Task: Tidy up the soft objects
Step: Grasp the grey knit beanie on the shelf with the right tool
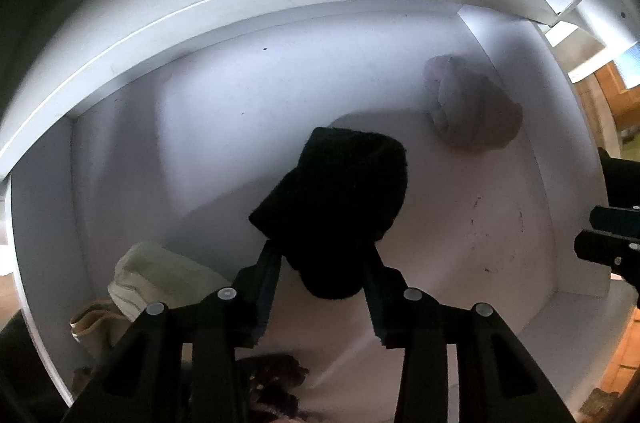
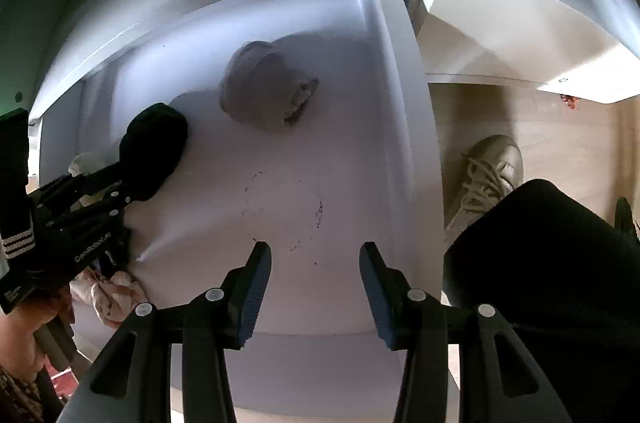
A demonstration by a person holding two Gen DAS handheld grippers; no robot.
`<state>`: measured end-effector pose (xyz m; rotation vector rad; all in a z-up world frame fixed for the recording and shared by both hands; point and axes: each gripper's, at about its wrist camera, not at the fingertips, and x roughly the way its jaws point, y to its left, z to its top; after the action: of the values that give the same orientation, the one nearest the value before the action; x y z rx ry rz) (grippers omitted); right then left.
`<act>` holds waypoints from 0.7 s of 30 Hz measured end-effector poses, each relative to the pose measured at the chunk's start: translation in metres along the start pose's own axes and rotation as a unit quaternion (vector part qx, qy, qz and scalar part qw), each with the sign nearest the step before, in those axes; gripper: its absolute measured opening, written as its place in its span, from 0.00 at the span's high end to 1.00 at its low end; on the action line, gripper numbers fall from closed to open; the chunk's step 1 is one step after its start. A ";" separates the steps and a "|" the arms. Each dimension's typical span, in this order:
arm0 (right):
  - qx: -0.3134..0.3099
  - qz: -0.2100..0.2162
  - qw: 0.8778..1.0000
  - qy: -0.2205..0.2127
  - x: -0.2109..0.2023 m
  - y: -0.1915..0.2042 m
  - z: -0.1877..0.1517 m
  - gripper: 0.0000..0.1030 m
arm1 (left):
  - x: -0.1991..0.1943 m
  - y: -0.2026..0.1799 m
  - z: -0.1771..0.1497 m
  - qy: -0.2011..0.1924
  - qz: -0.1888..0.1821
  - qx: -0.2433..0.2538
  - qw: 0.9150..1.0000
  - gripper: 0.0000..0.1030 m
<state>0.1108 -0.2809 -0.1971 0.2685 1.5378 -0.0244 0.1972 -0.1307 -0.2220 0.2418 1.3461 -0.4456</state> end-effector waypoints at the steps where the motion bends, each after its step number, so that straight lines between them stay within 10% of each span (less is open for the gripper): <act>1: 0.000 0.000 1.000 0.000 0.000 0.000 0.000 0.55 | 0.000 -0.001 0.000 -0.001 -0.001 0.000 1.000 0.57; 10: -0.010 0.001 1.000 0.003 0.003 0.005 -0.002 0.55 | -0.001 -0.005 0.011 -0.029 -0.014 -0.016 0.999 0.36; 21: -0.009 -0.017 1.000 0.007 0.012 0.001 0.003 0.55 | -0.006 -0.008 0.007 -0.027 -0.012 -0.001 1.000 0.58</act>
<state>0.1147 -0.2785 -0.2083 0.2301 1.5560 -0.0355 0.1993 -0.1400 -0.2141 0.2105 1.2969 -0.4676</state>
